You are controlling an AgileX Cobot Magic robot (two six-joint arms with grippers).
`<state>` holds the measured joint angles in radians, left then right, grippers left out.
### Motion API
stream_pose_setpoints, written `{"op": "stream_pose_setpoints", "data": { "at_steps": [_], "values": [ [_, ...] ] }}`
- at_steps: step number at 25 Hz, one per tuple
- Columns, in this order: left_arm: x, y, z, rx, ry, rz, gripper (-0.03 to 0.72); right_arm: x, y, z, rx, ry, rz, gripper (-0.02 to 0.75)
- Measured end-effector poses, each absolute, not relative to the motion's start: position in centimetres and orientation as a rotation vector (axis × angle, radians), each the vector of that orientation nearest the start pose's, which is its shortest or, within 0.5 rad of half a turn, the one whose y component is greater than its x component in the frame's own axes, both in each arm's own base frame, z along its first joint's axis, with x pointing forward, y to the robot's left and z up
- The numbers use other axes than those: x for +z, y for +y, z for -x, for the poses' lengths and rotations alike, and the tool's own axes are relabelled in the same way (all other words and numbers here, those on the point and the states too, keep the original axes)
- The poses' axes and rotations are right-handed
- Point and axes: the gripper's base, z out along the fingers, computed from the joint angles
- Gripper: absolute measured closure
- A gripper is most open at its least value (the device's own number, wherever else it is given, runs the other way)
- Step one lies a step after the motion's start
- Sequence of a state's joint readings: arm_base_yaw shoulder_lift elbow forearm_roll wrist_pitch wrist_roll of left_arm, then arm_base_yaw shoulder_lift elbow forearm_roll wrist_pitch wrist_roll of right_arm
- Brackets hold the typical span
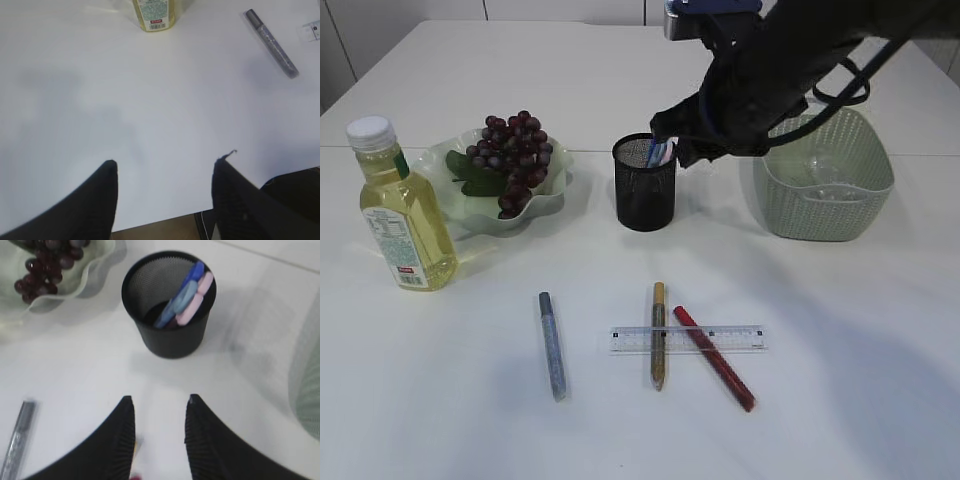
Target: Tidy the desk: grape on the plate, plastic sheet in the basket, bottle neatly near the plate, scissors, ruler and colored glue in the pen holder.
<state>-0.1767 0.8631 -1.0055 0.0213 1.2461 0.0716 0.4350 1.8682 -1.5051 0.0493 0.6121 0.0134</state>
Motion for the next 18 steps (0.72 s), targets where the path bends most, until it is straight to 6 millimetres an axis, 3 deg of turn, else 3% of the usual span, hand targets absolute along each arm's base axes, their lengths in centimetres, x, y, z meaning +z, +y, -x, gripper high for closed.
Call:
{"op": "stream_pose_setpoints", "data": {
  "at_steps": [8, 13, 18],
  "values": [
    [36.4, -2.5, -13.0, -0.06, 2.568, -0.319, 0.254, 27.3, 17.3, -36.2, 0.172, 2.727, 0.601, 0.451],
    [36.4, -2.5, -13.0, -0.073, 2.571, -0.319, 0.254, 26.9, 16.7, -34.8, 0.135, 2.877, 0.698, 0.37],
    [36.4, -2.6, -13.0, -0.088, 2.573, -0.319, 0.254, 25.7, 17.3, -34.9, 0.193, 2.911, 0.787, 0.308]
  ]
}}
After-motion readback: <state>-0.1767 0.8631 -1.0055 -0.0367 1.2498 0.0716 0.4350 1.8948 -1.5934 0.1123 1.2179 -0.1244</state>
